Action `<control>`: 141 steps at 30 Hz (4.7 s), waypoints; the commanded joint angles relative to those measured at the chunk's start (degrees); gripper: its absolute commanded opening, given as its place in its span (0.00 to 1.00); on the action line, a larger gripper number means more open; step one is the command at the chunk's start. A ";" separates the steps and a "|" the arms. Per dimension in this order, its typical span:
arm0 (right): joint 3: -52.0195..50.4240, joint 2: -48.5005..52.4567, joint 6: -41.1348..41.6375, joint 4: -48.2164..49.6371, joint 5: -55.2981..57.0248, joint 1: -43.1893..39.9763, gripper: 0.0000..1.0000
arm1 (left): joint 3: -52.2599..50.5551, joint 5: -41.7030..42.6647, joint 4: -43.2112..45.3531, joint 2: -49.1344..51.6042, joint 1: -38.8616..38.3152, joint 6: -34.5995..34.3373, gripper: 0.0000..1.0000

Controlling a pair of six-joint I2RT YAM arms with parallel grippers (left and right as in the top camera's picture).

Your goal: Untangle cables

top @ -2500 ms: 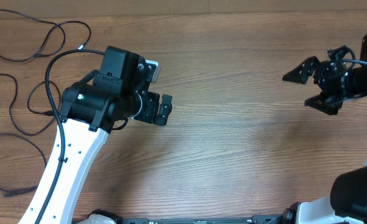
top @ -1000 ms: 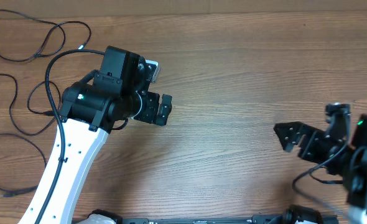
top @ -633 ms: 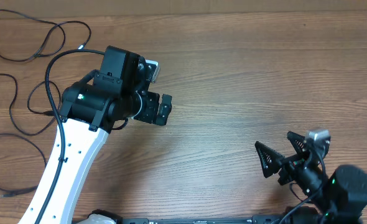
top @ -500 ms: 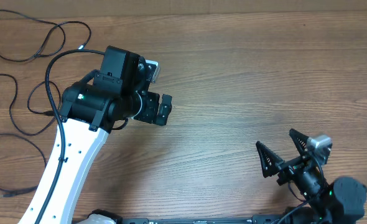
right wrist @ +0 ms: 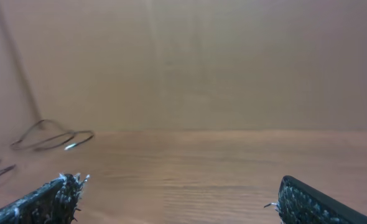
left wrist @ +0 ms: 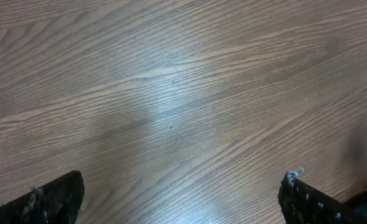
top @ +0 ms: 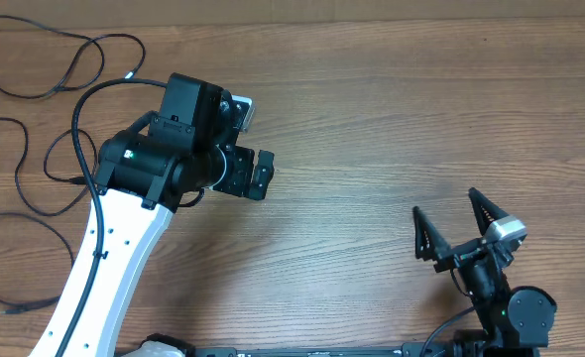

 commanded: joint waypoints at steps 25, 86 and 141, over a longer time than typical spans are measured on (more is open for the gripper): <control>-5.73 -0.59 -13.22 -1.70 12.72 1.01 1.00 | 0.52 -0.33 0.09 -0.37 -0.09 1.07 1.00; -5.68 -0.57 -12.70 -1.68 14.99 0.96 1.00 | -4.59 -4.24 1.31 -2.36 0.07 -1.53 0.99; -5.68 -0.57 -12.70 -1.68 14.99 0.96 1.00 | -86.05 -16.57 65.24 -79.58 17.99 -0.07 1.00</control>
